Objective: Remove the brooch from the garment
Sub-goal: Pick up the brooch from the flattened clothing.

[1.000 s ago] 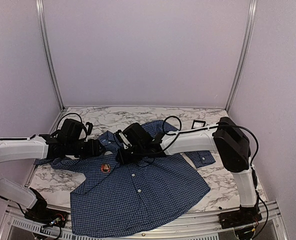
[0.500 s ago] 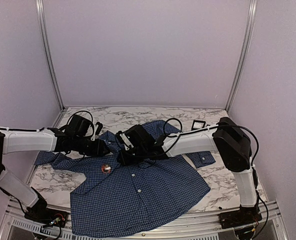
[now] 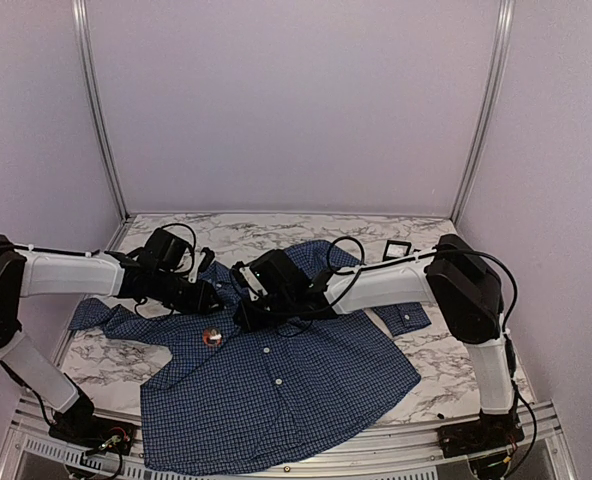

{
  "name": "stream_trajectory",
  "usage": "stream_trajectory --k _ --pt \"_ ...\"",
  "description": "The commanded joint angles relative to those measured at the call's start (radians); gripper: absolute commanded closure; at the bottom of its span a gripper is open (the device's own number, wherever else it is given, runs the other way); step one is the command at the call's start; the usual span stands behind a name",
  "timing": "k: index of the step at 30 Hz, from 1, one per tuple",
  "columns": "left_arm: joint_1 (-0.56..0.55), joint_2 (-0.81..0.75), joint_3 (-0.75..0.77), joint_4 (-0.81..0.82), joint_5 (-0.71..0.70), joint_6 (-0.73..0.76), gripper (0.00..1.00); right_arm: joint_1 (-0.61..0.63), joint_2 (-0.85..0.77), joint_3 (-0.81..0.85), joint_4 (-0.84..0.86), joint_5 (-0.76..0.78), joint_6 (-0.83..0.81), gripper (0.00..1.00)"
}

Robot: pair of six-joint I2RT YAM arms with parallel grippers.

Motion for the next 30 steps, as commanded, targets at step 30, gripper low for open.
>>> stream_trajectory --k 30 --pt "0.006 -0.110 0.006 -0.009 0.035 -0.012 1.00 0.000 -0.062 0.005 -0.006 0.031 -0.052 0.96"
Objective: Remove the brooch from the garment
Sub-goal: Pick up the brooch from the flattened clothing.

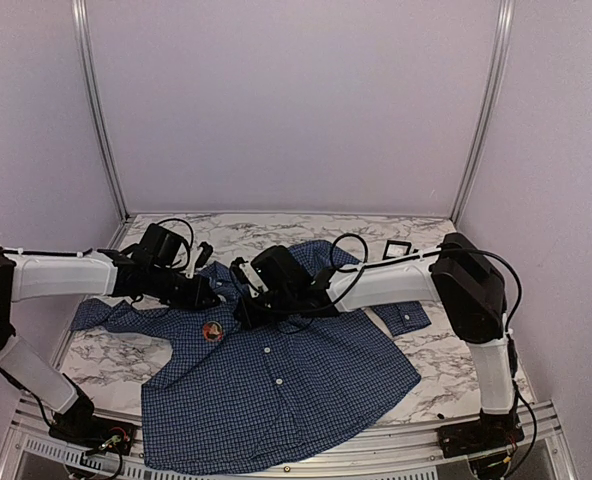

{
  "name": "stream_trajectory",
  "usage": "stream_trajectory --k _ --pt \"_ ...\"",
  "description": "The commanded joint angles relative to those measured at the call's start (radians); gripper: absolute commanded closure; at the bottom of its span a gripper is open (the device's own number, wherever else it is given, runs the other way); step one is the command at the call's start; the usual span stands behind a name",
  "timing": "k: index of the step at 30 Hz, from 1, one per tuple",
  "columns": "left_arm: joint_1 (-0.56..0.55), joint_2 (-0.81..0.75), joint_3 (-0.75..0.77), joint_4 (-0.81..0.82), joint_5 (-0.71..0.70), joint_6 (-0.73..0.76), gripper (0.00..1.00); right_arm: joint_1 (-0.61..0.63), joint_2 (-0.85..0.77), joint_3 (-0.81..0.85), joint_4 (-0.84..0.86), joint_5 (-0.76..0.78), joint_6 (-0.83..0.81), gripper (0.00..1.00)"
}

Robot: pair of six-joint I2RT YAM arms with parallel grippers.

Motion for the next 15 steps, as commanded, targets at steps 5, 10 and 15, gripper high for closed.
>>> stream_trajectory --k 5,10,15 --pt "0.003 -0.119 0.000 -0.032 -0.035 0.014 1.00 0.002 -0.047 0.008 -0.018 0.039 -0.030 0.96" --pt "0.000 -0.146 0.018 -0.096 -0.024 -0.007 1.00 0.008 -0.062 0.015 -0.027 0.062 -0.046 0.96" --pt "-0.003 -0.181 0.016 -0.125 -0.017 -0.056 1.00 0.012 -0.089 0.015 -0.023 0.066 -0.063 0.92"
